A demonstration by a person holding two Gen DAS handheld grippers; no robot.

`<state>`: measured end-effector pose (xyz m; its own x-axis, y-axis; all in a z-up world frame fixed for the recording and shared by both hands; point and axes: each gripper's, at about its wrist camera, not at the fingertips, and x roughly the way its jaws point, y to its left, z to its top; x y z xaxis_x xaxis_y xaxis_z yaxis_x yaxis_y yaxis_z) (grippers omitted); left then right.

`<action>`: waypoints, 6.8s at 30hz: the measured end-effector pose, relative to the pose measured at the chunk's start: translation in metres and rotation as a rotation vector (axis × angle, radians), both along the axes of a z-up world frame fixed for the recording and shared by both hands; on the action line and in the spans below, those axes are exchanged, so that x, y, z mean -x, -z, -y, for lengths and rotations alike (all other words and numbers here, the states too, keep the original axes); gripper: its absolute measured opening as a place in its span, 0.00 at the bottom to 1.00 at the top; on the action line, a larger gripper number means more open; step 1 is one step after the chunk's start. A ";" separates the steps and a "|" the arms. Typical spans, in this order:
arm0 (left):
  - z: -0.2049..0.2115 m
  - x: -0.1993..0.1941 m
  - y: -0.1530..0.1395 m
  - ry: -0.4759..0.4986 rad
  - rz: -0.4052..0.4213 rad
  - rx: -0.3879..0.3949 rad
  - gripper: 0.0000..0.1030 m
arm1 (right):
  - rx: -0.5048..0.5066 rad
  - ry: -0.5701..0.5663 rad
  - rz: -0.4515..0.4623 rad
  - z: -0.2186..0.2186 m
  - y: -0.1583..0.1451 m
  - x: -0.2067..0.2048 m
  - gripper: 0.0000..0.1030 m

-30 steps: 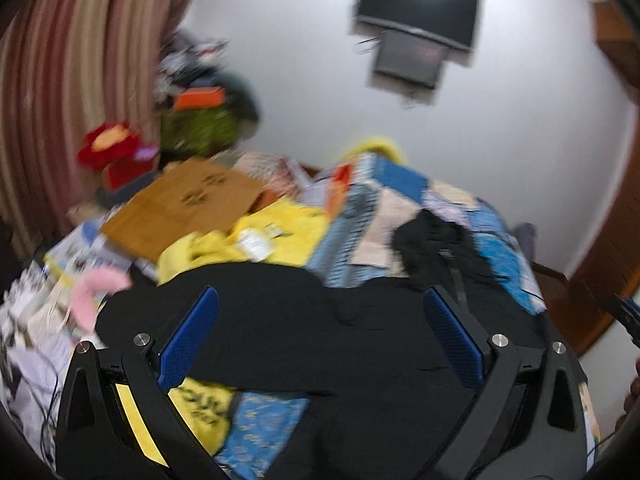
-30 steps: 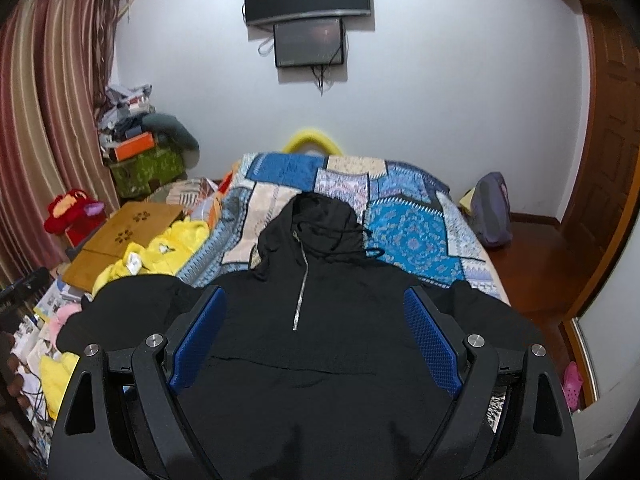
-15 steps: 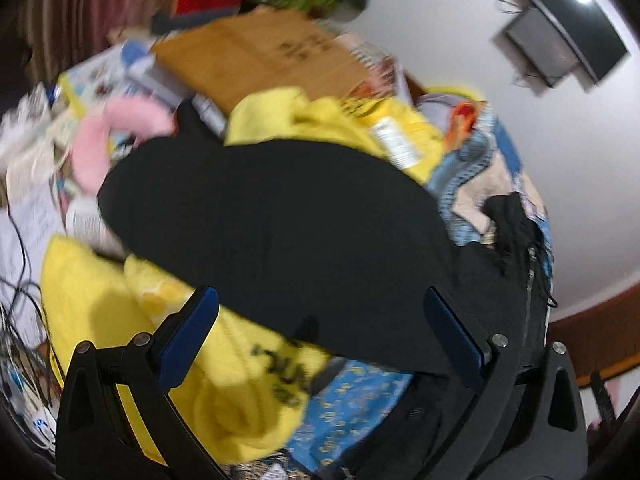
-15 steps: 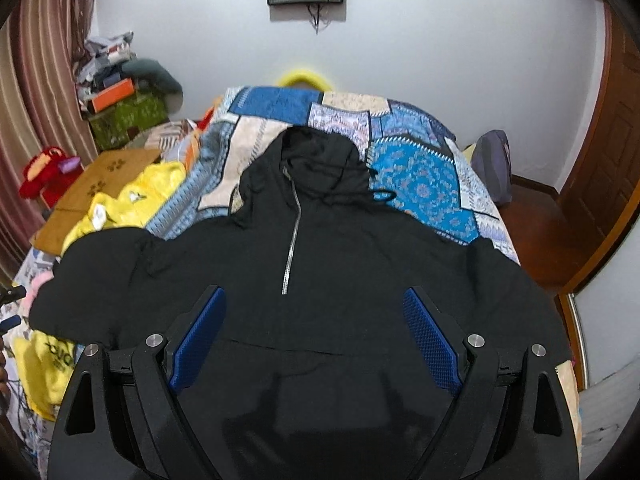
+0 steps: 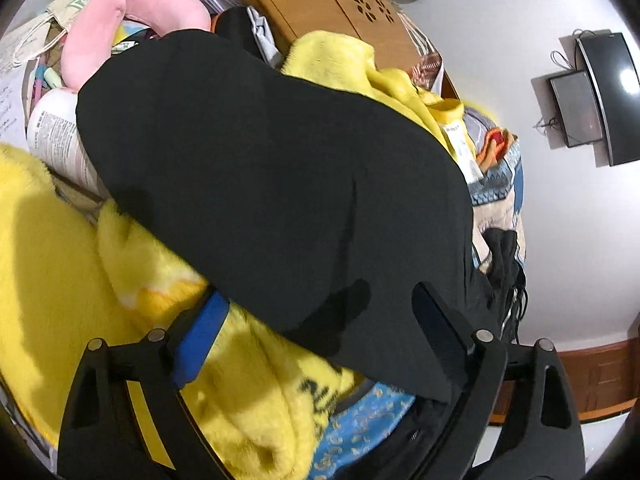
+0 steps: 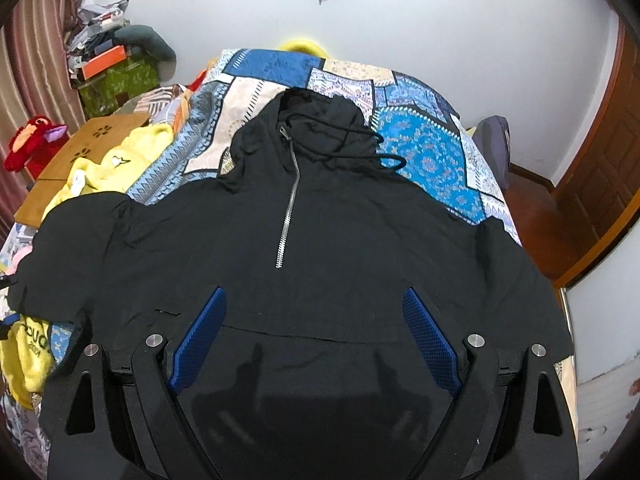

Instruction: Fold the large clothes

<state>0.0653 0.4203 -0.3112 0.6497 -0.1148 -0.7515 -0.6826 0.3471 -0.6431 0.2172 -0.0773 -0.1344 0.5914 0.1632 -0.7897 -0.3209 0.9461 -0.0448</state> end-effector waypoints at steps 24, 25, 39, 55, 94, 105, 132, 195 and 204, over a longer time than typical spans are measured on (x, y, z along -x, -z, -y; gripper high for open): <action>0.047 -0.043 -0.112 0.043 -0.174 -0.620 0.04 | 0.010 0.015 0.020 0.029 -0.008 0.010 0.85; 0.051 -0.048 -0.123 0.053 -0.151 -0.634 0.04 | 0.006 0.018 0.020 0.032 -0.008 0.010 0.85; 0.213 -0.178 -0.242 0.409 0.213 -0.764 0.03 | -0.021 0.068 0.042 0.090 -0.012 0.013 0.85; 0.420 -0.240 -0.127 0.978 0.113 -0.623 0.03 | -0.028 0.152 -0.009 0.145 0.005 0.012 0.85; 0.280 -0.142 -0.167 0.752 0.060 -0.866 0.57 | 0.089 -0.277 0.077 -0.018 -0.022 0.012 0.85; 0.233 -0.132 -0.119 0.712 -0.042 -0.759 0.57 | 0.276 -0.508 -0.101 -0.114 0.060 0.000 0.83; 0.246 -0.153 -0.064 0.750 -0.152 -0.646 0.57 | 0.018 -0.253 0.196 -0.017 -0.036 -0.026 0.19; 0.460 -0.248 -0.144 0.985 0.074 -0.810 0.75 | -0.418 0.571 -0.208 0.369 0.056 -0.030 0.60; 0.470 -0.261 -0.106 1.037 0.015 -0.759 0.75 | -0.660 0.719 -0.337 0.409 0.117 -0.053 0.62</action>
<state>0.3265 -0.0498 -0.2051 0.5233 -0.1180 -0.8439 0.1307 0.9898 -0.0573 0.2706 -0.4865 -0.2509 0.4856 0.3196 -0.8136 0.4306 0.7226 0.5408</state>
